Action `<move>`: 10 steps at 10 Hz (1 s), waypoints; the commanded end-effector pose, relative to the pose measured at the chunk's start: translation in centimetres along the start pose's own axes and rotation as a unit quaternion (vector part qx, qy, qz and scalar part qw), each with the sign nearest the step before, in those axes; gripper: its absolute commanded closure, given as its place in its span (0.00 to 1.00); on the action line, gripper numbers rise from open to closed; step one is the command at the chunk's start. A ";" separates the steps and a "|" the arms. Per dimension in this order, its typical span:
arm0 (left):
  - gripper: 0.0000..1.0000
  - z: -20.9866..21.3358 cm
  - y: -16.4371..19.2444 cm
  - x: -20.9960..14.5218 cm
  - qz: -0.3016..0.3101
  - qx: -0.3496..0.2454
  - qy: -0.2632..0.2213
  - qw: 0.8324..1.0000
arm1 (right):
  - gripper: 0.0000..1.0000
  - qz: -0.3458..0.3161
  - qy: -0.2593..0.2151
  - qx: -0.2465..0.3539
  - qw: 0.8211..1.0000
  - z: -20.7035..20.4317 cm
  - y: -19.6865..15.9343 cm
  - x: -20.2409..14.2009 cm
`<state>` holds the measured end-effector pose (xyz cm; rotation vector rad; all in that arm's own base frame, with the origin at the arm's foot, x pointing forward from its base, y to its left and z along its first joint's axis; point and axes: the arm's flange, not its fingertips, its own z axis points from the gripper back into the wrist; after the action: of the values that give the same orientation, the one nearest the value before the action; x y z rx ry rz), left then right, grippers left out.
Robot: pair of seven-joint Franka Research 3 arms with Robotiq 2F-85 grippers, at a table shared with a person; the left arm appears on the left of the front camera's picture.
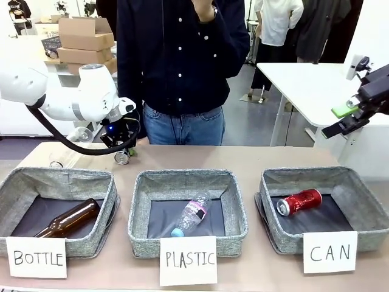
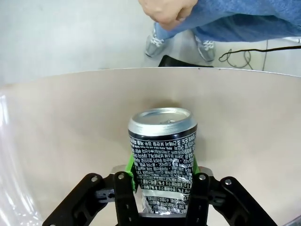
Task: Sort the can waste into the basket.
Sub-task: Pick up the can waste from the table and place it in the right Fabric basket.
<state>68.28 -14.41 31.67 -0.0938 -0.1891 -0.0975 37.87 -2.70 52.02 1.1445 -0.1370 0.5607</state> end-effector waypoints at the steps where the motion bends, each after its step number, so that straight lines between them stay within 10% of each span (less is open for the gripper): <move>1: 1.00 1.7 -0.1 -0.5 0.021 -0.002 -0.005 1.000 | 0.00 0.012 0.003 -0.002 1.000 0.3 0.1 -0.1; 4: 1.00 13.7 0.3 -8.8 -0.006 -0.160 -0.027 0.987 | 0.00 0.012 0.003 -0.002 1.000 0.3 0.1 -0.1; 6: 1.00 20.0 0.7 -20.1 -0.196 -0.297 -0.030 0.934 | 0.00 0.012 0.003 -0.002 1.000 0.3 0.1 -0.1; 9: 1.00 18.1 -0.7 -30.1 -0.367 -0.316 -0.097 0.869 | 0.00 0.012 0.003 -0.002 1.000 0.3 0.1 -0.1; 10: 1.00 21.1 -5.3 -22.0 -0.207 -0.266 -0.066 0.939 | 0.00 0.012 0.003 -0.002 1.000 0.3 0.1 -0.1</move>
<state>36.22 -13.50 46.27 -0.6516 -0.3371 -0.7377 37.93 -2.78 52.20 1.1420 -0.1405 0.5619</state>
